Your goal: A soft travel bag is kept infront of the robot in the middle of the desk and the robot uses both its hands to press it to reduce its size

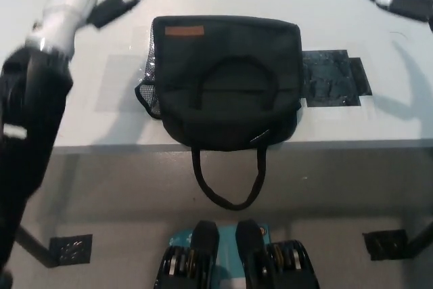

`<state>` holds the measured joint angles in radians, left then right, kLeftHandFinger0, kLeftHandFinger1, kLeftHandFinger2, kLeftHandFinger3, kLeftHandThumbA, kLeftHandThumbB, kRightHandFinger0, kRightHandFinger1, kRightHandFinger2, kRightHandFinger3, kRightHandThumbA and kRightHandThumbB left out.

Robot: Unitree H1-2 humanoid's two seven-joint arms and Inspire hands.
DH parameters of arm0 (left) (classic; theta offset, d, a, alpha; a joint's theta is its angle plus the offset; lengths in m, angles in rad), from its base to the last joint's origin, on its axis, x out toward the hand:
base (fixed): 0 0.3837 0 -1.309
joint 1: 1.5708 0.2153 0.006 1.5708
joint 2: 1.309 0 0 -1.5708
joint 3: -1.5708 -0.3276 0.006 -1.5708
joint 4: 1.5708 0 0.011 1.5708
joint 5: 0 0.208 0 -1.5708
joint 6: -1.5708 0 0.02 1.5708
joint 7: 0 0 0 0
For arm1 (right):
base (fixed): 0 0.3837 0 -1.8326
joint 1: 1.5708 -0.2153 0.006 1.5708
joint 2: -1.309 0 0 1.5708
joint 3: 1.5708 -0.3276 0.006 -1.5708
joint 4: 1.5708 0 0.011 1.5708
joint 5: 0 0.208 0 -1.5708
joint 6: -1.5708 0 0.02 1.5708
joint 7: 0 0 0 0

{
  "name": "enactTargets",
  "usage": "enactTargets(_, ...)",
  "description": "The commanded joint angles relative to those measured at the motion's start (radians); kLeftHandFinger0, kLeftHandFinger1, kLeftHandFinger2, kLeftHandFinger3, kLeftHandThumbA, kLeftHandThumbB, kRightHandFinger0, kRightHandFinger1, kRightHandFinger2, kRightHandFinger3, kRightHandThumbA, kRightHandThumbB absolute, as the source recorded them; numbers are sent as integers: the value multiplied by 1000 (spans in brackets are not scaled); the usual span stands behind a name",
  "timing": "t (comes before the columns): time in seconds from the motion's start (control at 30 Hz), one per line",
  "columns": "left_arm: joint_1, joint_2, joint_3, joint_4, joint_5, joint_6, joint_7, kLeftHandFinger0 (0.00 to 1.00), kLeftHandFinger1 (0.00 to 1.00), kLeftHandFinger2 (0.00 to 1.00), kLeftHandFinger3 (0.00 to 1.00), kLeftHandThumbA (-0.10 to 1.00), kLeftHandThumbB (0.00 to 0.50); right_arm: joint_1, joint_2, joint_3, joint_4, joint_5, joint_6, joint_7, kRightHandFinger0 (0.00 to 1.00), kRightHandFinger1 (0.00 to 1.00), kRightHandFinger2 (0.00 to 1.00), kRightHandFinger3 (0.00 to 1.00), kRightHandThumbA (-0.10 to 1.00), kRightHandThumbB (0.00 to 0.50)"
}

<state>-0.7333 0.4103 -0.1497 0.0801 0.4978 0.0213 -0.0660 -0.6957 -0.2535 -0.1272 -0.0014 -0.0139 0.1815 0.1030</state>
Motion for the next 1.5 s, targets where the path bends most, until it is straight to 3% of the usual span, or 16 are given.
enactTargets(0.0,305,-16,107,-667,-397,106,-72,1000,1000,1000,1000,1000,319,246,16,-55,-629,196,44,3,1000,1000,1000,1000,1000,204)
enactTargets(0.03,367,-16,95,-733,-439,127,-76,1000,1000,1000,1000,1000,353,299,32,-44,-673,202,14,-4,1000,1000,1000,1000,1000,193)
enactTargets(0.17,552,-72,14,-829,-471,7,-15,1000,1000,1000,1000,1000,296,477,105,34,-761,170,-109,-6,1000,1000,1000,1000,1000,204)
enactTargets(0.23,663,-118,-25,-835,-469,-64,19,1000,1000,1000,1000,1000,279,603,132,91,-778,159,-213,17,1000,1000,1000,1000,1000,177)
enactTargets(0.33,761,-134,-48,-867,-481,-61,12,1000,1000,1000,1000,1000,313,697,157,126,-759,158,-293,27,1000,1000,1000,1000,1000,160)
enactTargets(0.4,811,-131,-48,-856,-477,-84,1,1000,1000,1000,1000,1000,325,739,167,144,-722,157,-337,38,1000,1000,1000,1000,1000,171)
enactTargets(0.47,865,-118,-50,-810,-481,-126,-15,1000,1000,1000,1000,1000,287,798,207,168,-662,163,-338,32,1000,1000,1000,1000,1000,210)
enactTargets(0.63,935,-133,-48,-658,-440,-148,-31,1000,1000,1000,1000,1000,336,879,221,179,-419,89,-467,28,1000,1000,1000,1000,1000,147)
enactTargets(0.67,940,-131,-51,-605,-449,-153,-44,1000,1000,1000,1000,1000,321,884,222,169,-353,87,-482,23,1000,1000,1000,1000,1000,145)
enactTargets(0.8,919,-152,-40,-410,-455,-165,-55,1000,1000,1000,1000,1000,261,877,222,146,-171,41,-489,-12,1000,1000,1000,1000,1000,151)
enactTargets(0.83,906,-162,-40,-349,-449,-167,-55,1000,1000,1000,1000,1000,234,868,217,135,-109,43,-491,-18,1000,1000,1000,1000,1000,112)
enactTargets(0.93,877,-172,-39,-251,-425,-174,-52,1000,1000,1000,1000,1000,223,847,210,118,-25,45,-493,-27,1000,1000,1000,1000,1000,85)
enactTargets(1.03,848,-178,-27,-155,-435,-199,-57,1000,1000,1000,1000,1000,219,818,208,107,33,79,-497,-14,1000,1000,1000,1000,1000,117)
enactTargets(1.1,832,-178,-23,-104,-430,-207,-59,1000,1000,1000,1000,1000,235,807,211,105,55,76,-504,-17,1000,1000,1000,1000,1000,88)
enactTargets(1.17,829,-173,-27,-78,-385,-205,-45,1000,1000,1000,1000,1000,255,811,208,109,60,48,-491,-25,1000,1000,1000,1000,1000,119)
enactTargets(1.47,845,-172,-33,-87,-358,-210,-44,1000,1000,1000,1000,1000,251,816,199,126,69,34,-485,-12,1000,1000,1000,1000,1000,111)
